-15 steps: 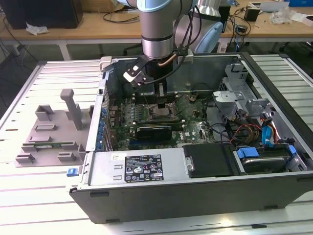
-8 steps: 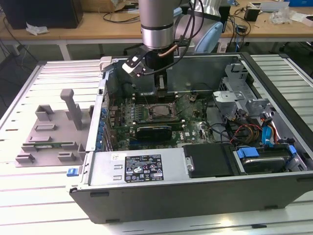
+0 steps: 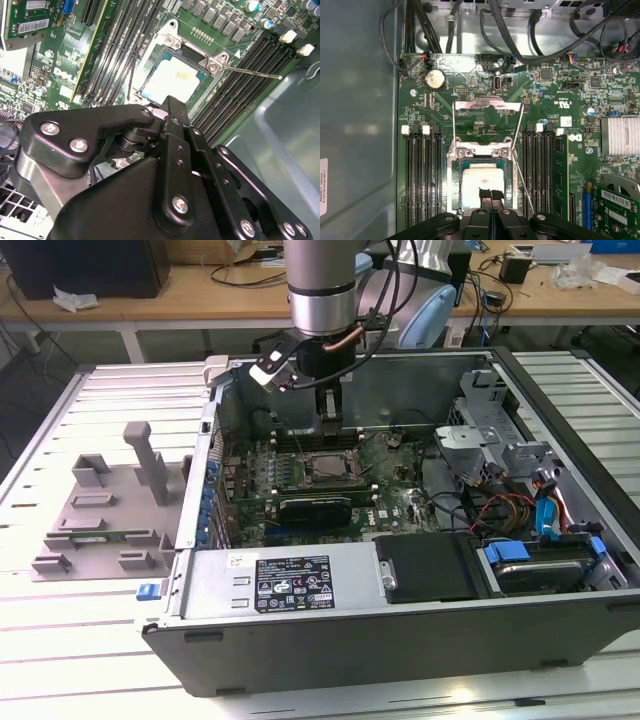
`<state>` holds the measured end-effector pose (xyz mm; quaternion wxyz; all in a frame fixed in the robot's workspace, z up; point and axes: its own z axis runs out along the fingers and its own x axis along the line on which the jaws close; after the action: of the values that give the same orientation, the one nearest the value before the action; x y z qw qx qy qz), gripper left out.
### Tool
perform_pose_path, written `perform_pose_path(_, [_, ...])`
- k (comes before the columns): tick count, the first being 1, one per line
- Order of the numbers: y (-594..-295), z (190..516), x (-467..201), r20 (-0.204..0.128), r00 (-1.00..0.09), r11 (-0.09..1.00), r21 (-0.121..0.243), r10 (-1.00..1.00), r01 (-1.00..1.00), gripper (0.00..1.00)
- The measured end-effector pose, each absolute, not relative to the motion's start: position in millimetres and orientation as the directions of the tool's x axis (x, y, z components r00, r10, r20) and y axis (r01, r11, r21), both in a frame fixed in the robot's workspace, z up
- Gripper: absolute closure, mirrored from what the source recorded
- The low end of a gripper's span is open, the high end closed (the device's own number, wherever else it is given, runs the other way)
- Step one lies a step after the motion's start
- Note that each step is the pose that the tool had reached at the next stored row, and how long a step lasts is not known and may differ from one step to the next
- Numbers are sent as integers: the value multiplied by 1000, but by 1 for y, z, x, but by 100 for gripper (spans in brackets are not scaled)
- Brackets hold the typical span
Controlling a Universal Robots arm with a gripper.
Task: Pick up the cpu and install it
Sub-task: 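Place the cpu into insertion slot, then close the cpu cover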
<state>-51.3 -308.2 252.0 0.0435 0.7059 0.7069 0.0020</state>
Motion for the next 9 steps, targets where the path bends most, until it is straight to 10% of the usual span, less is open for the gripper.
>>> perform_pose_path(9, [-308, 253, -51, -59, 1, 3, 64, 998, 998, 89])
